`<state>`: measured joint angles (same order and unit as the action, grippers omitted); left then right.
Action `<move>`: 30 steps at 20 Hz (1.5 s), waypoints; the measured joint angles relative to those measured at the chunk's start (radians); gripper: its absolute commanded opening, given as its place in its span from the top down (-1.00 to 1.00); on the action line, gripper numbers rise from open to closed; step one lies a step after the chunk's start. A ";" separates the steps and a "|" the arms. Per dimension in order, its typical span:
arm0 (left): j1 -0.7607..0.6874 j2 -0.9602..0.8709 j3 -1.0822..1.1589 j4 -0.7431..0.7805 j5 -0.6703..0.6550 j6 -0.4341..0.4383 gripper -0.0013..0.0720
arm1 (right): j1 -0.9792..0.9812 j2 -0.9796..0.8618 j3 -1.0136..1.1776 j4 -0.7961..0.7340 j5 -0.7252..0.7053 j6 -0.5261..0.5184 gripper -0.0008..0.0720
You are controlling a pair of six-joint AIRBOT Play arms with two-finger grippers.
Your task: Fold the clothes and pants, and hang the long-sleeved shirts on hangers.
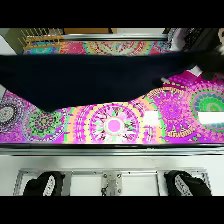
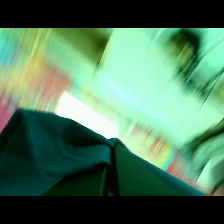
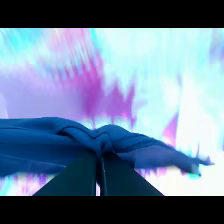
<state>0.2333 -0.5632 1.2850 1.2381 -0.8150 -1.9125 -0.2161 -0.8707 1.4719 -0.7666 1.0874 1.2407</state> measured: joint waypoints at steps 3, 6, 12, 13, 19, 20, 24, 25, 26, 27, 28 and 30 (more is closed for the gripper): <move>0.000 0.097 0.125 0.000 0.022 0.007 0.95 | 0.000 0.100 0.140 0.000 -0.026 0.000 0.95; 0.000 0.156 0.211 0.000 0.029 0.010 0.95 | 0.000 0.190 0.195 -0.012 -0.070 0.007 0.95; 0.000 0.124 0.303 -0.001 -0.032 0.013 0.95 | 0.000 0.242 0.221 -0.072 -0.087 0.120 0.95; 0.000 0.101 0.297 -0.002 -0.054 0.013 0.95 | 0.000 0.228 0.222 -0.076 -0.069 0.139 0.95; -0.025 -0.148 0.106 -0.006 -0.198 0.016 0.95 | 0.006 -0.038 0.222 -0.106 0.156 0.217 0.95; -0.042 -0.209 0.061 -0.005 -0.200 0.022 0.94 | 0.014 -0.105 0.222 -0.129 0.191 0.222 0.95; -0.126 -0.484 -0.068 -0.004 -0.097 0.045 0.95 | 0.071 -0.424 0.222 -0.251 0.272 0.234 0.95; -0.142 -0.557 -0.077 -0.004 -0.054 0.048 0.95 | 0.080 -0.500 0.222 -0.272 0.269 0.238 0.95; -0.155 -0.640 -0.075 -0.005 -0.010 0.052 0.95 | 0.088 -0.578 0.222 -0.288 0.254 0.247 0.95; -0.164 -0.725 -0.057 -0.005 0.022 0.054 0.95 | 0.092 -0.642 0.222 -0.298 0.229 0.254 0.95; -0.170 -0.802 -0.029 -0.008 0.047 0.056 0.95 | 0.097 -0.705 0.222 -0.306 0.194 0.264 0.95; -0.178 -0.949 0.047 -0.008 0.071 0.060 0.95 | 0.101 -0.795 0.222 -0.309 0.121 0.275 0.95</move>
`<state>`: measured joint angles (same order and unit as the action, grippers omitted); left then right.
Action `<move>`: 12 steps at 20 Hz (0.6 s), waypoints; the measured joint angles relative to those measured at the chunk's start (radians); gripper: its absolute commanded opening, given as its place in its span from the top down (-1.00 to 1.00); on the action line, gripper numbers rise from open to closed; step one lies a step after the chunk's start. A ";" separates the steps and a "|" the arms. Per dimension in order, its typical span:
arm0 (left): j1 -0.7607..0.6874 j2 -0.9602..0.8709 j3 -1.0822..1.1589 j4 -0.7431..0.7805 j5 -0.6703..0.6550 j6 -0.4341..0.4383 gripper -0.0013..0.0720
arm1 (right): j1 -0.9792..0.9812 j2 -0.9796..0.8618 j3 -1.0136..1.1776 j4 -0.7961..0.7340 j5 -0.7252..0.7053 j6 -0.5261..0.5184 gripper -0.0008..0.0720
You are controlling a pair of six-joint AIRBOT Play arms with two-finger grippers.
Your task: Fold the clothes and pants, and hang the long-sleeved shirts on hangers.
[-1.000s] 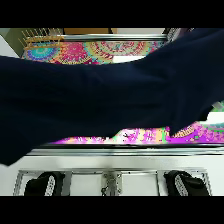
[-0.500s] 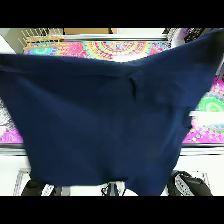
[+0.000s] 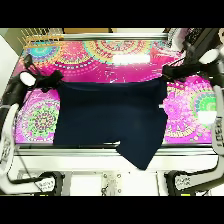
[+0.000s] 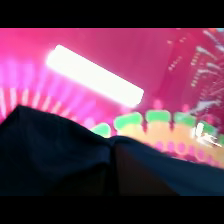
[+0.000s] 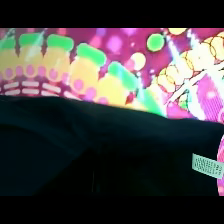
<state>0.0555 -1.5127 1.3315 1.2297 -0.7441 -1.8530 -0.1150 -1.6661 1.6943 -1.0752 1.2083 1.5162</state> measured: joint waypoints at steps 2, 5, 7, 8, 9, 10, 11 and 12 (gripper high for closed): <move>-0.004 -0.117 0.083 -0.001 0.013 0.000 0.95 | 0.002 -0.063 0.000 0.008 -0.088 0.011 0.95; -0.006 -0.238 0.201 -0.003 0.005 0.003 0.95 | 0.004 -0.101 0.000 0.017 -0.190 0.025 0.95; -0.002 -0.281 0.267 -0.003 -0.022 0.003 0.95 | 0.003 -0.104 0.001 0.011 -0.219 0.029 0.95; 0.002 -0.291 0.288 -0.004 -0.036 0.003 0.95 | 0.003 -0.099 0.001 -0.008 -0.222 0.032 0.95; 0.009 -0.294 0.301 -0.004 -0.046 0.003 0.95 | 0.004 -0.091 0.001 -0.032 -0.220 0.033 0.95; 0.016 -0.290 0.303 -0.005 -0.054 0.003 0.95 | 0.005 -0.080 0.000 -0.063 -0.207 0.037 0.95; 0.023 -0.280 0.294 -0.008 -0.060 0.003 0.95 | 0.009 -0.070 -0.003 -0.096 -0.190 0.038 0.95; 0.027 -0.267 0.275 -0.007 -0.064 0.005 0.95 | 0.013 -0.058 -0.010 -0.128 -0.174 0.040 0.95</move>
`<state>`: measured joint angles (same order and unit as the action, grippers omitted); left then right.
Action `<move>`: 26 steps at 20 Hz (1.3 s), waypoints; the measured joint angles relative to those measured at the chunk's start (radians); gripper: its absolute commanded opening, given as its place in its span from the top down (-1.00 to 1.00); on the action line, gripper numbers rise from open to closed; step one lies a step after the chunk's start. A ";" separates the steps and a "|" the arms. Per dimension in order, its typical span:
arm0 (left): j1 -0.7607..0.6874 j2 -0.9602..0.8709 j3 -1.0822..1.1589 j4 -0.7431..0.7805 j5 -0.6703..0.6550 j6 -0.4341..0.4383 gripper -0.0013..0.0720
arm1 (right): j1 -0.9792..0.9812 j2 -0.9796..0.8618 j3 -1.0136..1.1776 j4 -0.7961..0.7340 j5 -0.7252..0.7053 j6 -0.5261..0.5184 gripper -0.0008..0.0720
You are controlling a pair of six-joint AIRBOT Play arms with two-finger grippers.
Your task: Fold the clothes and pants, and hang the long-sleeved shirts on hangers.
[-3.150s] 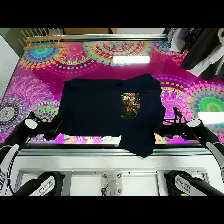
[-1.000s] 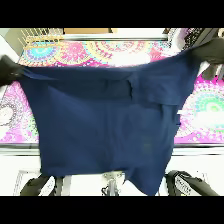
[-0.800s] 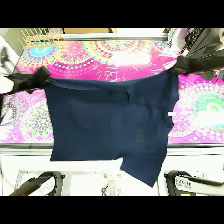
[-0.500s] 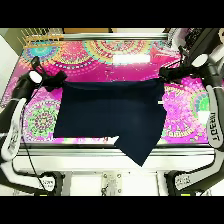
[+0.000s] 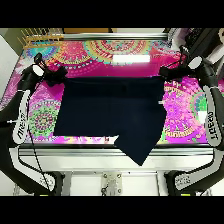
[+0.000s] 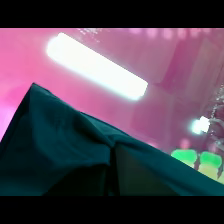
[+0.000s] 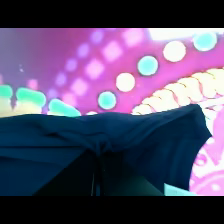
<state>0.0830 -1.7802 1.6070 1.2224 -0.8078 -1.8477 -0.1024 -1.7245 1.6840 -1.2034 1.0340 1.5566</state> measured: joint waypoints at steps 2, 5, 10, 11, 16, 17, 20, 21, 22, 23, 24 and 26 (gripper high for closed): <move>0.005 0.029 -0.061 0.001 -0.004 0.018 0.95 | 0.008 0.026 -0.032 -0.051 0.020 0.000 0.95; 0.005 0.062 -0.165 0.007 0.004 0.033 0.95 | 0.026 0.066 -0.123 -0.099 0.035 0.004 0.95; 0.003 0.099 -0.330 0.011 0.020 0.043 0.94 | 0.058 0.124 -0.325 -0.128 0.037 0.004 0.95; 0.004 0.103 -0.354 0.011 0.023 0.043 0.94 | 0.062 0.129 -0.358 -0.129 0.036 0.004 0.95; 0.003 0.111 -0.420 0.011 0.019 0.047 -0.58 | 0.070 0.140 -0.450 -0.116 0.025 0.016 -0.64; 0.003 0.114 -0.417 0.001 0.018 0.047 -0.57 | 0.069 0.143 -0.455 -0.105 0.024 0.017 -0.62; 0.014 0.146 -0.391 0.011 -0.032 0.054 -0.57 | 0.055 0.184 -0.454 -0.087 0.025 0.023 -0.63; 0.023 0.172 -0.383 0.011 -0.047 0.066 -0.57 | 0.043 0.216 -0.452 -0.091 0.029 0.023 -0.63; 0.036 0.205 -0.381 0.013 -0.072 0.080 -0.57 | 0.028 0.251 -0.450 -0.099 0.038 0.023 -0.63; 0.051 0.242 -0.389 0.026 -0.091 0.090 -0.57 | 0.011 0.291 -0.450 -0.107 0.052 0.024 -0.63; 0.069 0.289 -0.411 0.035 -0.106 0.098 -0.57 | -0.005 0.331 -0.451 -0.114 0.067 0.023 -0.63; 0.109 0.386 -0.491 0.054 -0.132 0.109 -0.57 | -0.034 0.419 -0.455 -0.122 0.095 0.018 -0.63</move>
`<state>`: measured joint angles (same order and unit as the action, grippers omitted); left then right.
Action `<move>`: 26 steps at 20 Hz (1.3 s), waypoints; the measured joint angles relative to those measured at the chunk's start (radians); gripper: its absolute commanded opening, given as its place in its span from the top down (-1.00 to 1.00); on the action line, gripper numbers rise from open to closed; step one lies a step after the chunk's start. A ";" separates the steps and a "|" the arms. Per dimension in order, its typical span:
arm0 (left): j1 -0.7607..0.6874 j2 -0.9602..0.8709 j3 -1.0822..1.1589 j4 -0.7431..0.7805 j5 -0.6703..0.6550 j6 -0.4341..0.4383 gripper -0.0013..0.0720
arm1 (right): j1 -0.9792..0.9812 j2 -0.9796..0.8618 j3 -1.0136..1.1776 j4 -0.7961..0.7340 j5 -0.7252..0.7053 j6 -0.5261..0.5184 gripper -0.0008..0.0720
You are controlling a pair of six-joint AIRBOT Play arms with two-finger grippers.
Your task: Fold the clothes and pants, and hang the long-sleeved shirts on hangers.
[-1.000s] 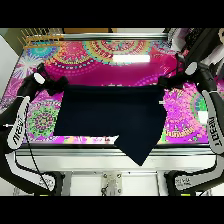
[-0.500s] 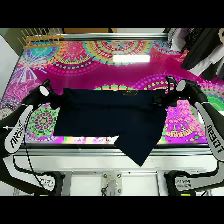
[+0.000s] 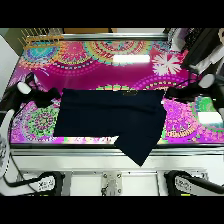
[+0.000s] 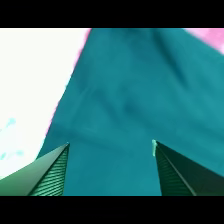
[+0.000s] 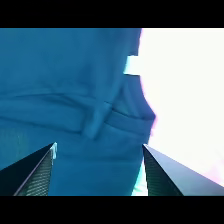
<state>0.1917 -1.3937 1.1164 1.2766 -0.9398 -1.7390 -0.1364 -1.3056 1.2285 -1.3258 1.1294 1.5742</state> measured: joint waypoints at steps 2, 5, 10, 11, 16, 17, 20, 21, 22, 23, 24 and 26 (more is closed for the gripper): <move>0.045 0.101 -0.119 0.008 -0.016 0.002 -0.57 | -0.013 0.076 -0.012 0.000 0.017 -0.007 -0.63; 0.116 0.240 -0.323 0.014 -0.034 -0.014 -0.57 | -0.021 0.159 -0.035 0.001 0.029 -0.014 -0.63; 0.218 0.401 -0.584 -0.013 -0.021 -0.041 -0.57 | -0.024 0.205 -0.058 0.010 0.035 -0.018 -0.63; 0.230 0.420 -0.621 -0.021 -0.011 -0.048 -0.57 | -0.024 0.208 -0.060 0.013 0.036 -0.018 -0.63; 0.249 0.400 -0.705 -0.151 0.059 -0.037 -0.57 | -0.021 0.214 -0.064 0.024 0.038 -0.018 -0.63; 0.245 0.379 -0.702 -0.178 0.073 -0.026 -0.57 | -0.021 0.214 -0.064 0.028 0.038 -0.018 -0.63; 0.204 0.310 -0.672 -0.232 0.100 -0.005 -0.51 | -0.021 0.215 -0.064 0.029 0.037 -0.018 -0.63; 0.186 0.286 -0.658 -0.239 0.105 -0.003 0.02 | -0.021 0.215 -0.064 0.031 0.038 -0.018 -0.63; 0.169 0.265 -0.644 -0.242 0.117 0.003 0.58 | -0.021 0.216 -0.064 0.031 0.039 -0.018 -0.63; 0.156 0.251 -0.634 -0.240 0.117 0.003 0.94 | -0.021 0.217 -0.065 0.031 0.043 -0.018 -0.63; 0.146 0.245 -0.627 -0.233 0.117 0.006 0.95 | -0.024 0.217 -0.065 0.031 0.050 -0.018 -0.63; 0.133 0.259 -0.623 -0.233 0.121 0.007 0.95 | -0.037 0.220 -0.075 0.030 0.074 -0.019 -0.63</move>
<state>0.3244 -1.1343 0.4938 1.0435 -0.8185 -1.7321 -0.1738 -1.0851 1.1538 -1.2961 1.2037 1.5555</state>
